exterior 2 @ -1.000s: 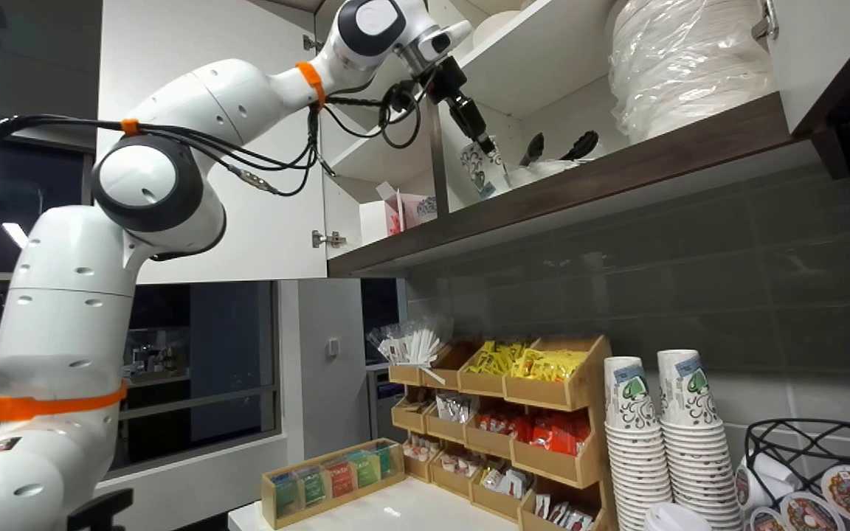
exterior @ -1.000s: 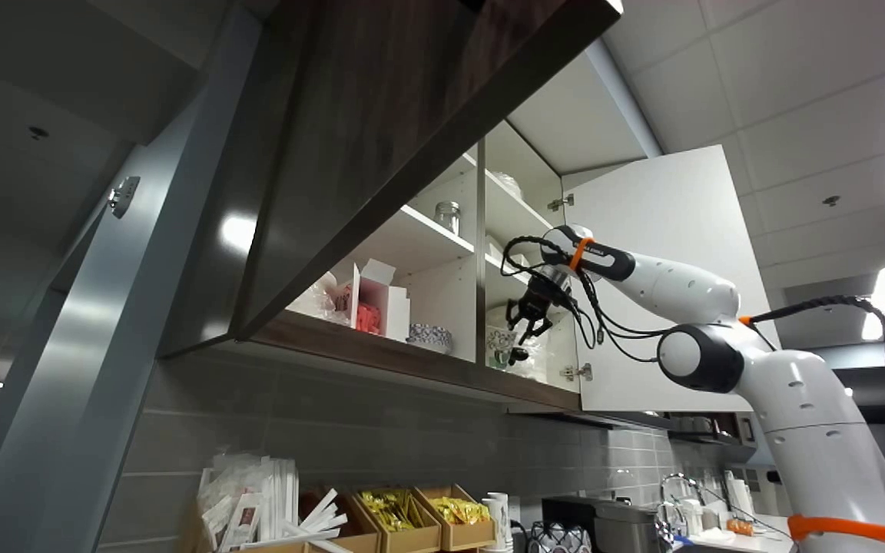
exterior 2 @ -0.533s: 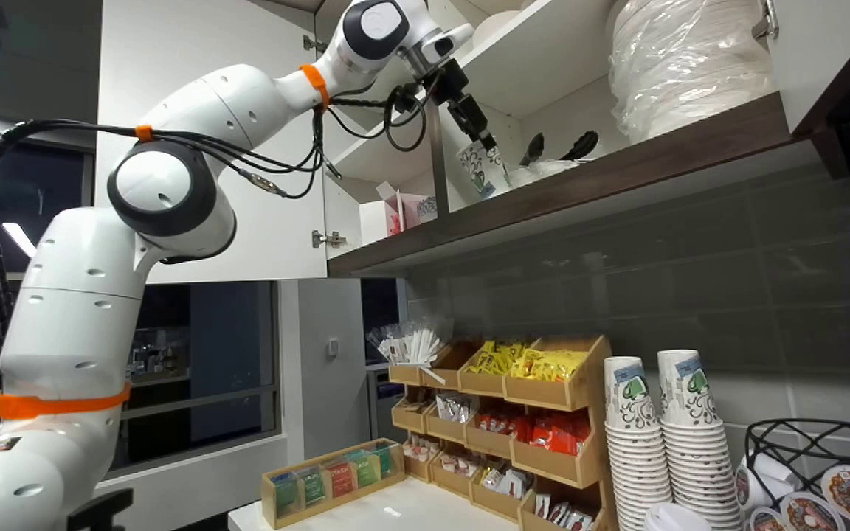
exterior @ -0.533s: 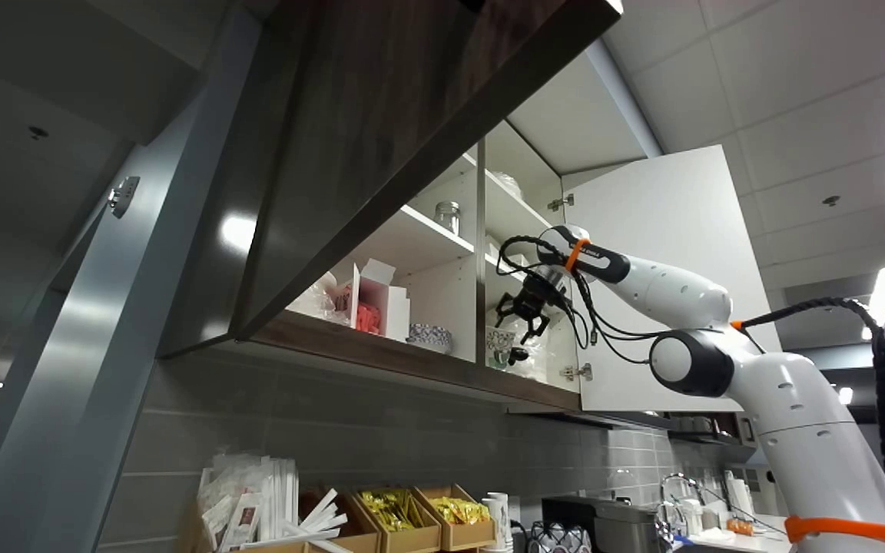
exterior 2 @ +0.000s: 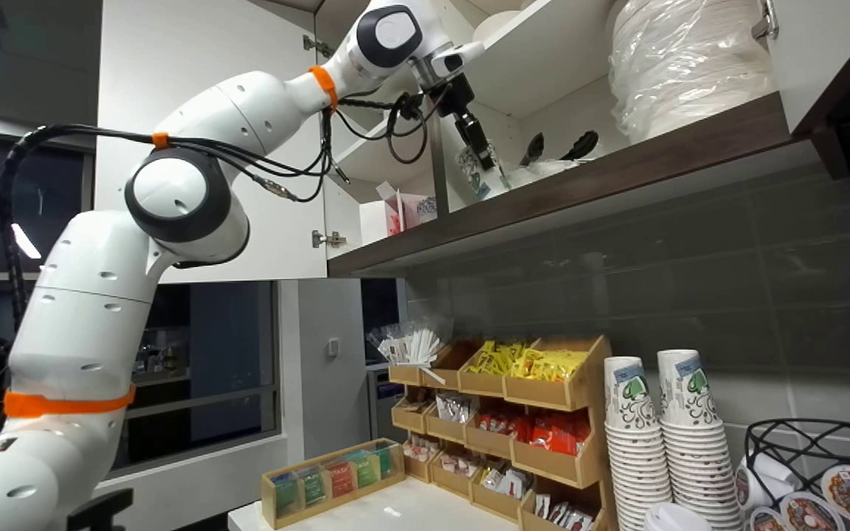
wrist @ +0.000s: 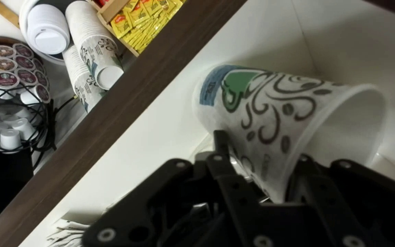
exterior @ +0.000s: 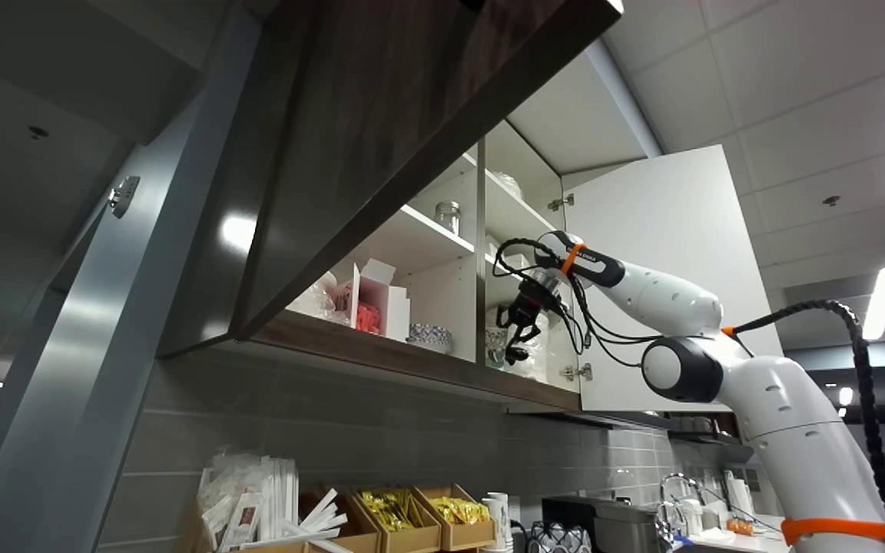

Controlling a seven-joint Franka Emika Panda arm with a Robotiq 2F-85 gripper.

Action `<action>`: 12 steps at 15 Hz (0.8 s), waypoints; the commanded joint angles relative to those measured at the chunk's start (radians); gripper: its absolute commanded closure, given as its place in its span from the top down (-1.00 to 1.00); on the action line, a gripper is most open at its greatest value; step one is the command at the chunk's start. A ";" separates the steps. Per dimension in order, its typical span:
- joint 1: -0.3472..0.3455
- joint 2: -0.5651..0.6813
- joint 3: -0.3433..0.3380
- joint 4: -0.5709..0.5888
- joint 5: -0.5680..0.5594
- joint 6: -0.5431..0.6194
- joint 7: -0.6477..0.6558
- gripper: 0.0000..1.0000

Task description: Put the paper cup inside the bottom right shelf of the cabinet

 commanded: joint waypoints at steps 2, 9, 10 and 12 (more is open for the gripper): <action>-0.059 0.057 0.026 0.128 0.062 -0.107 0.060 -1.00; -0.077 0.118 0.044 0.225 0.027 -0.140 0.131 -0.02; -0.080 0.127 0.048 0.239 0.026 -0.140 0.137 0.14; -0.084 0.143 0.059 0.267 0.020 -0.136 0.146 0.42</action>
